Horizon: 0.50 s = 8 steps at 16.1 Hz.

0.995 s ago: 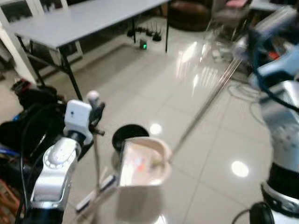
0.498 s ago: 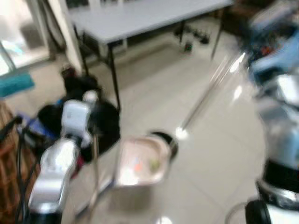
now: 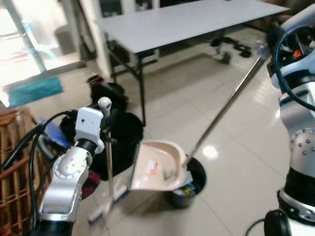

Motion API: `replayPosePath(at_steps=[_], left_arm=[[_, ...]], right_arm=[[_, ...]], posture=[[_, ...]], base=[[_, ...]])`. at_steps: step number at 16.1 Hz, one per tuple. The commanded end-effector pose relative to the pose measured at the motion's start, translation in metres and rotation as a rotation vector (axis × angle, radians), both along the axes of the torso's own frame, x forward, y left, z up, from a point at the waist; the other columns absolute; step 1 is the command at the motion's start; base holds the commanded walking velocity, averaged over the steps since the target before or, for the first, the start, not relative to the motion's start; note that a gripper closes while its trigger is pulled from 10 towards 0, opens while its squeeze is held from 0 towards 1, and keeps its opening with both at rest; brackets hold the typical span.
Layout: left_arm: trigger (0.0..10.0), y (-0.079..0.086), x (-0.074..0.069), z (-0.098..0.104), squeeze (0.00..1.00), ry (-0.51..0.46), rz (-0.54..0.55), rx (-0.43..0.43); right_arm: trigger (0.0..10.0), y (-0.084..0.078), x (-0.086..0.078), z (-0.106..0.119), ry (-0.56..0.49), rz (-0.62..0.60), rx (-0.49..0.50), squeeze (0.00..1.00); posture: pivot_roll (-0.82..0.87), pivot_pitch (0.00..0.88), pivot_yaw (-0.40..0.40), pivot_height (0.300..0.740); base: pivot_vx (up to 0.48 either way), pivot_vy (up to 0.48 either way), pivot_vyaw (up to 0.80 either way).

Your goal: Sweep floor

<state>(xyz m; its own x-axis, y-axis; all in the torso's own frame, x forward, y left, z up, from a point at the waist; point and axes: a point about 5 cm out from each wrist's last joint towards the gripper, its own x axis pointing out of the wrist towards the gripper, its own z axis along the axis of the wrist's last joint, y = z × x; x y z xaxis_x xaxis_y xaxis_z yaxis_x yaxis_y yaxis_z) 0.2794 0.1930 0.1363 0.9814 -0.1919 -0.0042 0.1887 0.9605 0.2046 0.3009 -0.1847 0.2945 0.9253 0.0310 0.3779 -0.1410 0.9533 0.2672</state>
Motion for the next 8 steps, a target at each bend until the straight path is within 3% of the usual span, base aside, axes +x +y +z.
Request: replayPosePath(at_steps=[1,6,8], left_arm=[[10.0,-0.004,0.003,0.006,0.0,-0.029,-0.021,0.019],[10.0,-0.009,0.0,-0.003,0.0,0.006,-0.034,-0.004],[10.0,-0.009,-0.003,-0.006,0.0,0.013,-0.035,-0.024]], right_arm=[[10.0,-0.007,-0.006,0.007,-0.028,-0.026,0.006,0.0],[10.0,-0.009,-0.008,0.005,-0.009,-0.05,-0.044,0.0],[10.0,-0.008,-0.007,0.003,0.0,-0.046,-0.081,0.0]], posture=[[0.01,0.0,0.041,0.74],[-0.01,0.0,0.021,0.74],[-0.01,0.0,0.011,0.74]], base=[[0.45,0.0,-0.8],[0.403,0.0,0.0],[0.0,0.0,0.0]])
